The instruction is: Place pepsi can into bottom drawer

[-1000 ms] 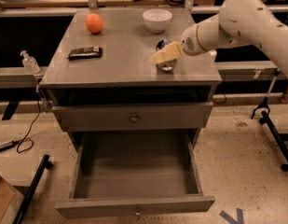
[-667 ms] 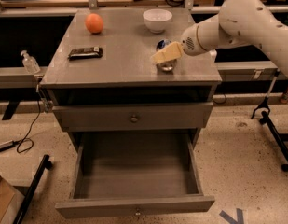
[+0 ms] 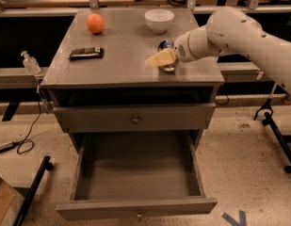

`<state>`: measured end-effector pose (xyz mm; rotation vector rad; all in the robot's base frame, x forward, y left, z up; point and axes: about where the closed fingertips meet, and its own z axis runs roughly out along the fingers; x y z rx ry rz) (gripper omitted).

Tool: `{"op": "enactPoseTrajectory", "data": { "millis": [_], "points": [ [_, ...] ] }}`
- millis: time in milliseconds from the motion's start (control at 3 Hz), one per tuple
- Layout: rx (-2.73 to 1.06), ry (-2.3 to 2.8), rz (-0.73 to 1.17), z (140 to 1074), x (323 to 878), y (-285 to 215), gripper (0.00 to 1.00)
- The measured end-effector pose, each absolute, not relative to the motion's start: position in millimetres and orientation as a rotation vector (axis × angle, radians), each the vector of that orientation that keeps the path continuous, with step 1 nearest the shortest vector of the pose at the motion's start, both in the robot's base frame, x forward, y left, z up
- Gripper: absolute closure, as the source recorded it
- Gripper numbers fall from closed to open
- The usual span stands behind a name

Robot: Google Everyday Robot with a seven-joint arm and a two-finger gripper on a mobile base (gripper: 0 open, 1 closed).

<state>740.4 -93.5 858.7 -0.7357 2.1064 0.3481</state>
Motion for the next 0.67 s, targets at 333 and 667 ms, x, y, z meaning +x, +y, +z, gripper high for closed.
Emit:
{"op": "enactPoseTrajectory", "data": {
  "millis": [333,667],
  "points": [
    [-0.718,2.125,0.332,845.3,749.5,-90.6,0.0],
    [-0.68,2.136,0.306,838.5,756.5,-95.7,0.1]
  ]
}}
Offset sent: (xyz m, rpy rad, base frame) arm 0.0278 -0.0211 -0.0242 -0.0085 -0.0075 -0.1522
